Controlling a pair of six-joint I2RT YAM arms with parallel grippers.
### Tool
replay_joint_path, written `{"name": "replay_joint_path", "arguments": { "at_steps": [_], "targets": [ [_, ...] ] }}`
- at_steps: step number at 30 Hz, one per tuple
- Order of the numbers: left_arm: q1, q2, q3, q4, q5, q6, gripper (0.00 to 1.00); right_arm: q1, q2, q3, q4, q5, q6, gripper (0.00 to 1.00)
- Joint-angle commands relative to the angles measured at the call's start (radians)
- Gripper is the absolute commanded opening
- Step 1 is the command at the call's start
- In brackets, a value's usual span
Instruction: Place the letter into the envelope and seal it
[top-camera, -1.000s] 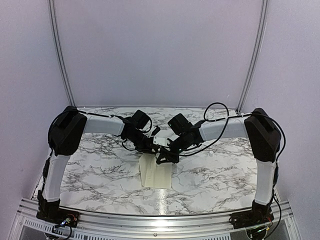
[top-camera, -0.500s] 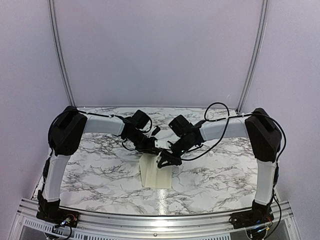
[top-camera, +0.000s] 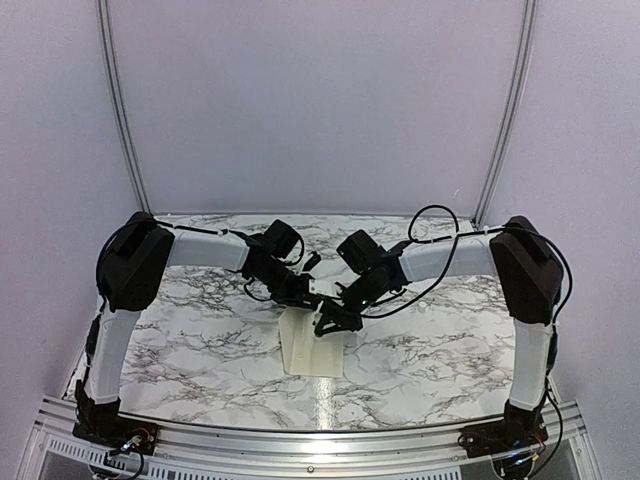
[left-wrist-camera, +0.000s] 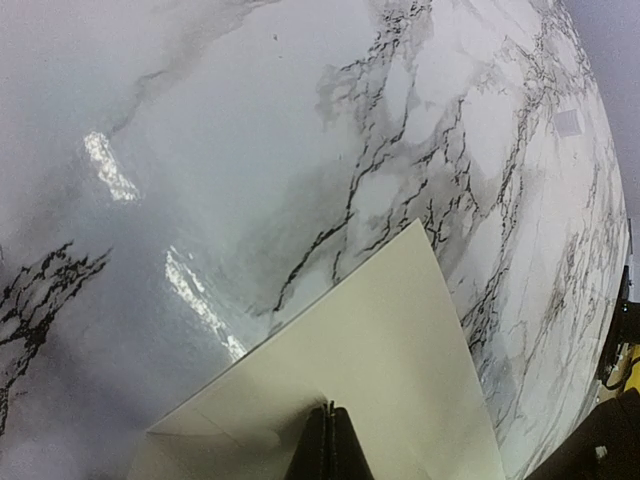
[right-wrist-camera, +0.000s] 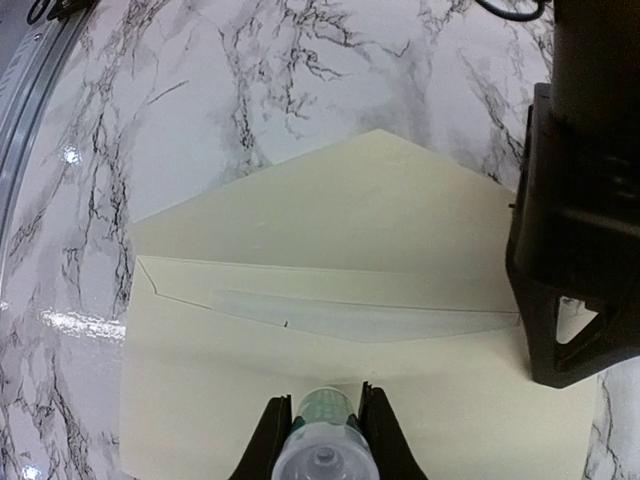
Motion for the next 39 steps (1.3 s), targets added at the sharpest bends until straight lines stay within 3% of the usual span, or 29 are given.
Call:
{"name": "replay_joint_path", "arguments": {
  "at_steps": [1,10,17,29,39],
  "targets": [
    [-0.003,0.045,-0.001,-0.077,-0.022,0.014,0.0,-0.006,-0.003,0.024,0.028,0.108,0.048,0.0],
    [-0.003,0.042,-0.001,-0.078,-0.021,0.016,0.0,-0.006,0.004,0.037,0.041,0.124,0.055,0.0],
    [-0.003,0.044,-0.001,-0.078,-0.024,0.012,0.0,0.012,-0.01,0.016,-0.056,-0.035,-0.027,0.0],
    [-0.003,0.036,0.002,-0.079,-0.034,0.005,0.0,0.021,-0.017,0.052,-0.098,-0.071,-0.027,0.0],
    [-0.003,0.017,0.046,-0.099,-0.041,0.007,0.0,-0.056,-0.177,0.199,-0.107,-0.118,0.054,0.0]
  ]
}}
